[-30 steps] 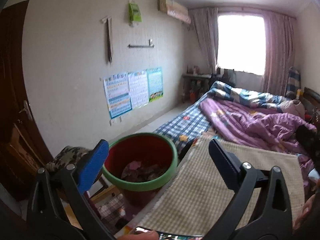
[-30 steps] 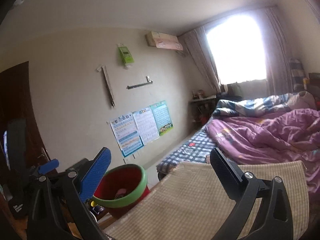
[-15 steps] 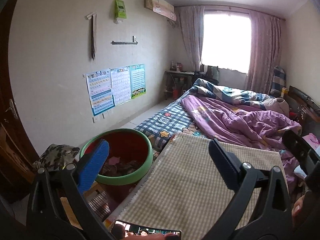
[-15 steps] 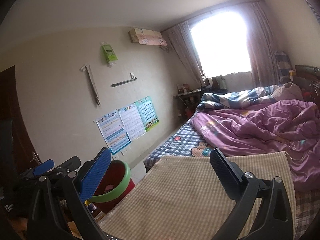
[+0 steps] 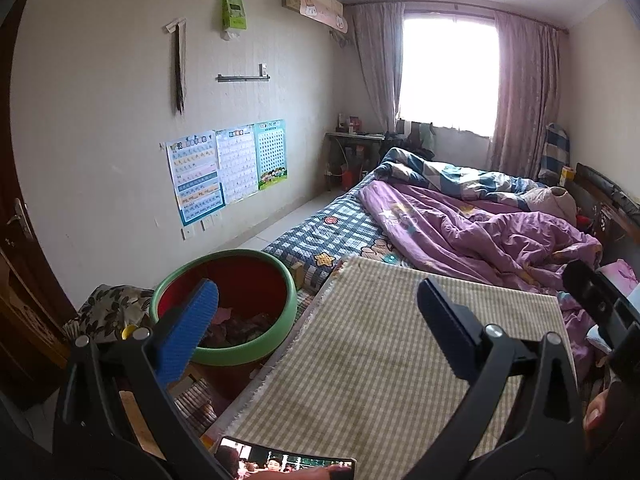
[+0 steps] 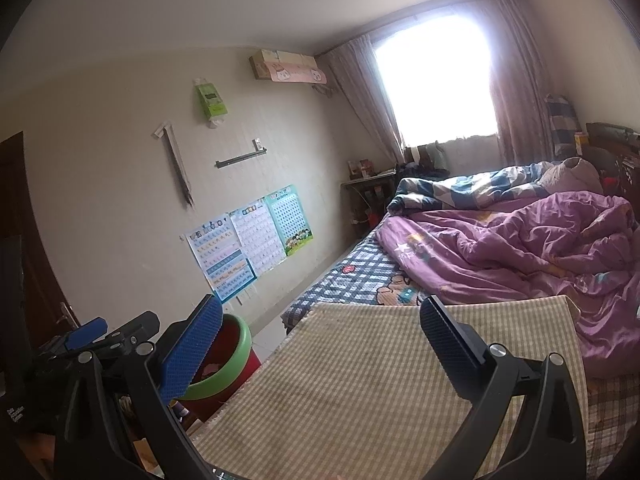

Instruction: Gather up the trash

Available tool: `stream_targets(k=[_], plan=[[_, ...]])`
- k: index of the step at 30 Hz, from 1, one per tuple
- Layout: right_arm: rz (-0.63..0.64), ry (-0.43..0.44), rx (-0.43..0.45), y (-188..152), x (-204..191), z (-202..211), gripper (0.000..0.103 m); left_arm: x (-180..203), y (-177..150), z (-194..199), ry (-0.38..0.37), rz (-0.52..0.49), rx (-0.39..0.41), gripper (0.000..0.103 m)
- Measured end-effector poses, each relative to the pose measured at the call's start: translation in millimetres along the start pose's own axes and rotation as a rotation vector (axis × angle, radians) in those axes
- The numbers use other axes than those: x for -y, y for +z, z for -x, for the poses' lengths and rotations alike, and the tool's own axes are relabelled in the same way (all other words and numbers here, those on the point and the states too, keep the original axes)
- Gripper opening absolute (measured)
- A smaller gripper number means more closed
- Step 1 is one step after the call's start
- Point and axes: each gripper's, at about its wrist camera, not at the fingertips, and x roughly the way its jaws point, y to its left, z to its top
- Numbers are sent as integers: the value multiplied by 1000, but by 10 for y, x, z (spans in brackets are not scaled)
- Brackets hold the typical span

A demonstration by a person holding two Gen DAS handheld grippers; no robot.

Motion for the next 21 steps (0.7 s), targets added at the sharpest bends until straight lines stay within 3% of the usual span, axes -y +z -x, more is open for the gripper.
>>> stream_targets(k=[14, 21], plan=[[-41, -109, 3, 12, 524, 72, 96, 454, 18, -137, -74, -77, -18, 98], [-57, -142, -23, -65, 744, 6, 96, 541, -16, -236, -74, -88, -47, 98]])
